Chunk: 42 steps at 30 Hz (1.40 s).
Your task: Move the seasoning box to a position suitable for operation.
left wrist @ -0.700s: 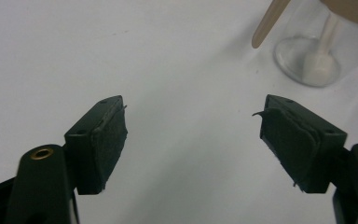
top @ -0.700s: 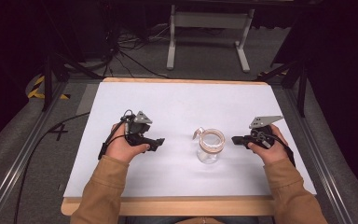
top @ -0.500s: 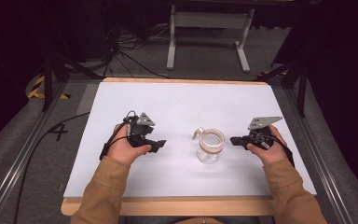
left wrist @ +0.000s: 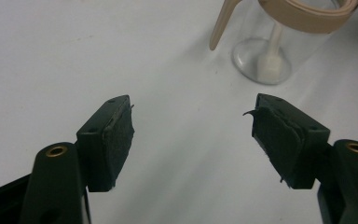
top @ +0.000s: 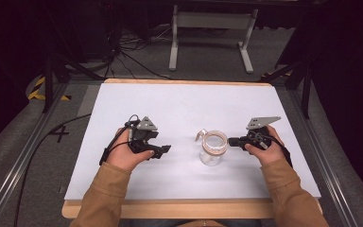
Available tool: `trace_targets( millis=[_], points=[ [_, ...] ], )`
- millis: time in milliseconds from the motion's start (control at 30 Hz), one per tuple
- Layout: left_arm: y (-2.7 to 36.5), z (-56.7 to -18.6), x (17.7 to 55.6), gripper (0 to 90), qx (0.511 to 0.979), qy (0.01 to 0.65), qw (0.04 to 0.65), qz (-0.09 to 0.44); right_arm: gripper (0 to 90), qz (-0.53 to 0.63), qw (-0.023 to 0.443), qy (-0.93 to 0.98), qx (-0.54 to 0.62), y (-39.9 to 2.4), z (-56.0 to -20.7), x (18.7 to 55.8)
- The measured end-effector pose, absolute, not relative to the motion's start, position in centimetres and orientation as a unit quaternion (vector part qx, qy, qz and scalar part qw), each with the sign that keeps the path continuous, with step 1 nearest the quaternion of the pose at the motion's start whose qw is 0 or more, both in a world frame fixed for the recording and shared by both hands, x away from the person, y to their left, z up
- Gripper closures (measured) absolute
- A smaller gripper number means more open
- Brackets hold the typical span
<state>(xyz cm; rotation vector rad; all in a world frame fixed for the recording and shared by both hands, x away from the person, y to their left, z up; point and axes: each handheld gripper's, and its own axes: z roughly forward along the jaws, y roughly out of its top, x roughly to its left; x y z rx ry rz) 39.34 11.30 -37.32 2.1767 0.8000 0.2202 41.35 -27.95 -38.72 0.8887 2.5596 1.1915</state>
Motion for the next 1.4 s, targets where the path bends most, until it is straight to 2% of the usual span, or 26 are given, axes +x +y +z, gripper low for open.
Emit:
trace_targets(
  millis=[367,767,1400],
  points=[
    [12.0,-37.4,38.9,29.3,0.856,0.326,0.393,0.086,90.0,0.384,0.071,0.872,0.295,-27.2,-40.3,42.6],
    [11.7,-37.5,39.0,29.2,0.858,0.323,0.392,0.085,90.0,0.367,0.078,0.881,0.288,-26.8,-40.5,42.5],
    [9.7,-37.4,40.4,29.3,0.867,0.296,0.394,0.074,90.0,0.346,0.062,0.900,0.259,-25.9,-40.9,40.1]
  ],
)
